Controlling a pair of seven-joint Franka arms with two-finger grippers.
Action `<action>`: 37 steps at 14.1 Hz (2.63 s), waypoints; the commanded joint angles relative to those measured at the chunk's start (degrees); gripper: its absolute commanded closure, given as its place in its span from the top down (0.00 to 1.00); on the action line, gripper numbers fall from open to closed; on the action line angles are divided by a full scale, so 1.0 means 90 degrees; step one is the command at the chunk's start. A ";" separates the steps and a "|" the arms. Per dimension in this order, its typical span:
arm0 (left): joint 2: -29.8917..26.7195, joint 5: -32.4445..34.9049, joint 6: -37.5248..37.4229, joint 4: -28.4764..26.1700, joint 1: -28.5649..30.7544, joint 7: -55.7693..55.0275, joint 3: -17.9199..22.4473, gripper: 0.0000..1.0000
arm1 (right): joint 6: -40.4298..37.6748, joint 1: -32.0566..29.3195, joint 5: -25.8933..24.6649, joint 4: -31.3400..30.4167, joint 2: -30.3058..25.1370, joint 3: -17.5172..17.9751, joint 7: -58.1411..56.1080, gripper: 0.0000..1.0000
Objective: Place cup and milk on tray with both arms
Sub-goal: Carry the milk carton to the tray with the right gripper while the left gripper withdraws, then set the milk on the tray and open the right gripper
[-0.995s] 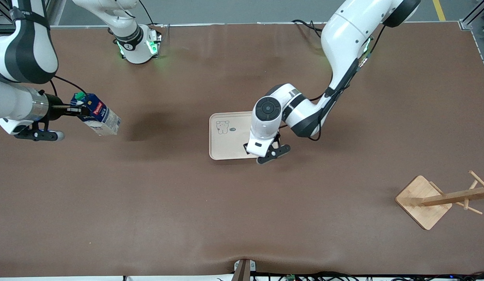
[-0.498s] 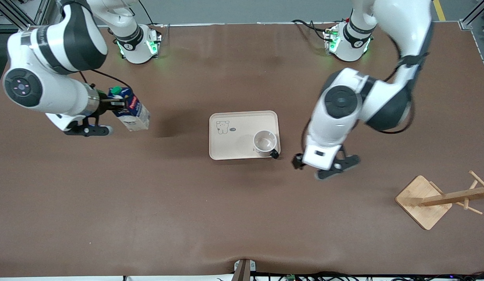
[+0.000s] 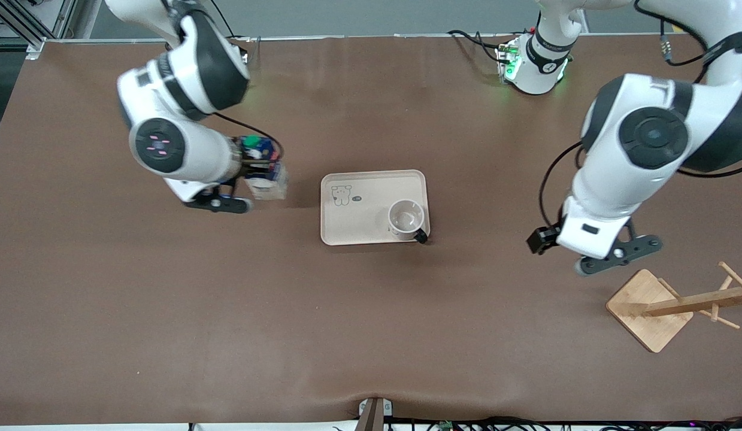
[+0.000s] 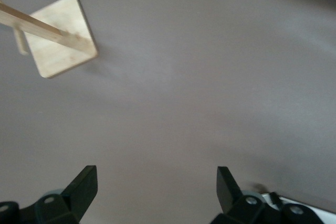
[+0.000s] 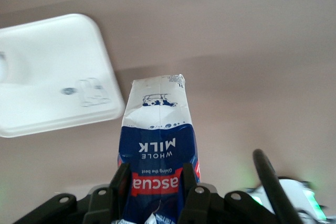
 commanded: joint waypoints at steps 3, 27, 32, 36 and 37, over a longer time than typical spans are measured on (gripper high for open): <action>-0.0649 -0.0218 -0.0189 -0.0066 0.0465 0.0687 -0.0033 1.00 | 0.0874 0.0827 0.0429 0.0732 0.1077 -0.0068 0.1076 0.00; -0.2934 -0.1615 -0.0961 -0.1745 0.0144 0.2355 0.1022 1.00 | -0.1387 -0.0048 -0.0011 0.2986 0.1216 -0.0127 0.1293 1.00; -0.3170 -0.1703 -0.1029 -0.1892 0.0134 0.3129 0.1384 1.00 | -0.1840 -0.1113 -0.0350 0.3439 0.0632 -0.0108 0.0634 1.00; -0.3121 -0.1693 -0.1214 -0.1824 0.0095 0.3313 0.1345 1.00 | -0.1364 -0.1522 -0.1270 0.2085 -0.0354 -0.0108 -0.1079 1.00; -0.3111 -0.1683 -0.1215 -0.1795 0.0095 0.3411 0.1335 1.00 | -0.1101 -0.1612 -0.1280 0.1626 -0.0656 -0.0108 -0.1225 1.00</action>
